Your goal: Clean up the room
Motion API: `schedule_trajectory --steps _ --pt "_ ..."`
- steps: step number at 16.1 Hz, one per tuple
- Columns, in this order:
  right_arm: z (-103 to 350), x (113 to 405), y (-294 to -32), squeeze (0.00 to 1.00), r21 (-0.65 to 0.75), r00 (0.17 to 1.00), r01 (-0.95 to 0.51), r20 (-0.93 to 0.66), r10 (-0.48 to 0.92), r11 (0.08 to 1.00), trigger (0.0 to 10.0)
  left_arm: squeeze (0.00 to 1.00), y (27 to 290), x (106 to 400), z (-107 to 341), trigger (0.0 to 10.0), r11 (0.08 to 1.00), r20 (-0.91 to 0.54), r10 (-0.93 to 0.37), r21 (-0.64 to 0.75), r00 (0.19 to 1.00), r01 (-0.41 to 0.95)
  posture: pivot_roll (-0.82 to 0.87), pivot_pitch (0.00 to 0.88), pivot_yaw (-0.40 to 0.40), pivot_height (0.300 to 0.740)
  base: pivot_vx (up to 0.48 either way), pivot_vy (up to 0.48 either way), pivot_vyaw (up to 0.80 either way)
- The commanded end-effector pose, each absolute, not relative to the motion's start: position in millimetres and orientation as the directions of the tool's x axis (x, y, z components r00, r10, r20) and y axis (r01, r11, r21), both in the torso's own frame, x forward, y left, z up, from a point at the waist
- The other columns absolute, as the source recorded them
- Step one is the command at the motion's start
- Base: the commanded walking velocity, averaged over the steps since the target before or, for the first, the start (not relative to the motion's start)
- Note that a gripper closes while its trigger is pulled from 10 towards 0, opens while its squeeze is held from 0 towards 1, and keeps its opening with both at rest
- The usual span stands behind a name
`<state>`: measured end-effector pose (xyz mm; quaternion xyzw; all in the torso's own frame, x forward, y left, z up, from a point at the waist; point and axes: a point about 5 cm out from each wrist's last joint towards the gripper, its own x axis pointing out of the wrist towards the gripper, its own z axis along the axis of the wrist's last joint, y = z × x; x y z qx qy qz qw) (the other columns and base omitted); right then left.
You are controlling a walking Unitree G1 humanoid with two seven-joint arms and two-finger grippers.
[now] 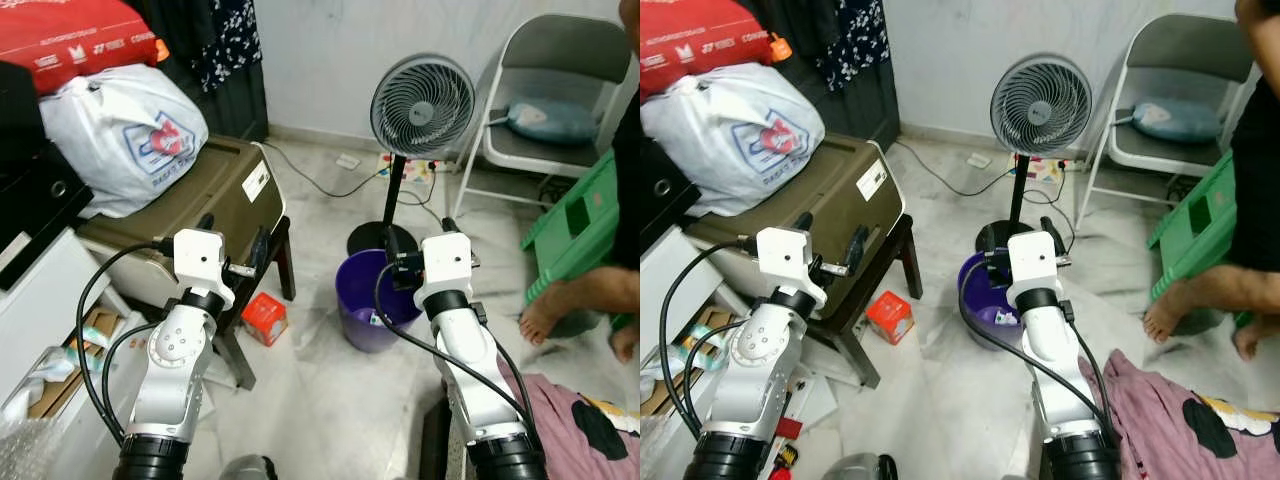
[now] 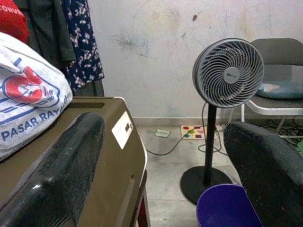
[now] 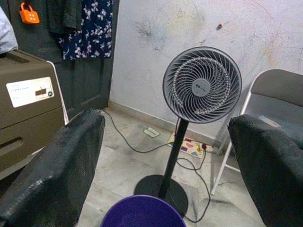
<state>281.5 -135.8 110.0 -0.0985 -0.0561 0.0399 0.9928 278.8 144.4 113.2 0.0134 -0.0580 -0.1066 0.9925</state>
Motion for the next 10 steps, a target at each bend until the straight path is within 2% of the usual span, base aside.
schedule_trajectory --steps 1,10 --pt "119.6 284.5 -134.1 0.0 -0.202 0.986 -0.068 0.135 0.097 0.977 10.0 0.0 145.2 280.3 118.4 10.0 0.977 0.126 -0.212 0.036 0.969 0.209 -0.03 0.055 0.037 0.74 0.3 0.0 0.0" --pt "121.6 287.2 -132.7 0.0 -0.205 0.985 -0.07 0.141 0.1 0.976 10.0 0.0 145.6 282.6 119.5 10.0 0.977 0.129 -0.214 0.041 0.968 0.211 -0.03 0.054 0.039 0.74 0.308 0.0 0.0"
